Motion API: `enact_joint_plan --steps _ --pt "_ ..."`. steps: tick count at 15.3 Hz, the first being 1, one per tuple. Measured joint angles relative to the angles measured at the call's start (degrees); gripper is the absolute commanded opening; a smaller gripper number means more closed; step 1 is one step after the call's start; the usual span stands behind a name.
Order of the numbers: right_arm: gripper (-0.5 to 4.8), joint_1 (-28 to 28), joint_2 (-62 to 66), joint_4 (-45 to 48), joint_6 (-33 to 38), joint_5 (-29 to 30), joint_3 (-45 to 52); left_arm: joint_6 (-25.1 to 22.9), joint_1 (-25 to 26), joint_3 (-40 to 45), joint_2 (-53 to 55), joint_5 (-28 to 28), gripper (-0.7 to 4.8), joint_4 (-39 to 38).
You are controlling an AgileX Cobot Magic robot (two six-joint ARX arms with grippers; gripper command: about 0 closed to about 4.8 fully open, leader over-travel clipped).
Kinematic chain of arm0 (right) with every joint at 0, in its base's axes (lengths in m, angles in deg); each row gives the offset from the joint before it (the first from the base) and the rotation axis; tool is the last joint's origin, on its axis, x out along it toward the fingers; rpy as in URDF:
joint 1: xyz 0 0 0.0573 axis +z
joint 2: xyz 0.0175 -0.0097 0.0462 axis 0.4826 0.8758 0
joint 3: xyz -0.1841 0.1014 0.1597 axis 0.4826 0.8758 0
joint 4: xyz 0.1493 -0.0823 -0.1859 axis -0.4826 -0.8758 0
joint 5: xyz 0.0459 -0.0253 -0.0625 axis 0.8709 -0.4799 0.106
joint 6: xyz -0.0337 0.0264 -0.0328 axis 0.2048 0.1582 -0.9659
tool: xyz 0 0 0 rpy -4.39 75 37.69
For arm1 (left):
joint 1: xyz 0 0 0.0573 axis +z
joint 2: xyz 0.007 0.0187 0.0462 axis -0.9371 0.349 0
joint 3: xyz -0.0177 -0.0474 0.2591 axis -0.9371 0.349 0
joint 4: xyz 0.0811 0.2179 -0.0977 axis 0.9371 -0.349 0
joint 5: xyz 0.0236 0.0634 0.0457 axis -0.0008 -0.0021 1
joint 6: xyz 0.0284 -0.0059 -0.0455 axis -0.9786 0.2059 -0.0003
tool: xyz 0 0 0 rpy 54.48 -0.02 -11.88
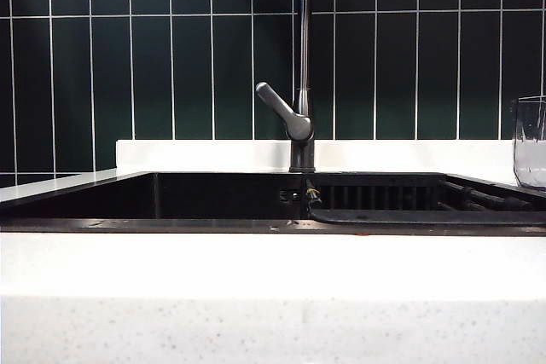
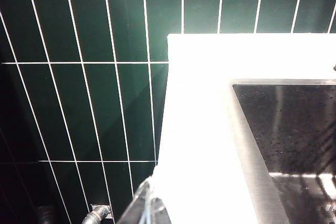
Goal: Pick up the mug next to the sink, go to the faucet to get some water, pour the water into the sink, and finally put the mug back to its place.
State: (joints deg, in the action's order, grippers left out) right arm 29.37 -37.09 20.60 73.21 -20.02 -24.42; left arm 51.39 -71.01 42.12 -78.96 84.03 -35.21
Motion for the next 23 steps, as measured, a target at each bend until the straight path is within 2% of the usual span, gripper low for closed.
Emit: enact_joint_plan --steps 9,10,12,14,15,16,17,21,23 --pt "-0.06 0.02 0.0 0.0 -0.02 -0.15 0.0 0.02 0.0 0.0 0.0 -0.02 -0.05 0.02" --pt "-0.06 0.02 0.0 0.0 -0.02 -0.13 0.0 1.11 0.0 0.0 0.0 -1.29 -0.05 0.35" --pt "-0.06 0.02 0.02 0.68 1.22 2.14 0.0 7.98 0.0 0.0 0.02 -9.92 0.03 5.16" --pt "-0.06 0.07 0.0 5.03 2.56 7.39 -0.11 15.12 0.0 -0.04 0.02 -13.88 0.62 12.0" --pt "-0.06 0.07 0.07 5.01 2.75 7.78 -1.11 18.73 0.0 -0.57 0.02 -18.84 0.62 16.98" --pt "-0.06 0.04 0.04 5.16 3.23 7.8 -2.34 20.17 0.0 -1.51 0.0 -24.76 0.62 19.45" --pt "-0.06 0.04 0.04 5.53 4.04 7.8 -2.8 21.55 0.0 -2.34 0.04 -28.2 0.62 19.85" --pt "-0.06 0.02 0.04 7.91 5.64 7.82 -3.08 30.75 -0.02 -5.73 2.69 -30.73 0.62 18.64" --pt "-0.06 0.02 0.04 8.98 5.62 7.72 -3.63 33.07 -0.04 -7.5 10.67 -35.23 0.62 16.63"
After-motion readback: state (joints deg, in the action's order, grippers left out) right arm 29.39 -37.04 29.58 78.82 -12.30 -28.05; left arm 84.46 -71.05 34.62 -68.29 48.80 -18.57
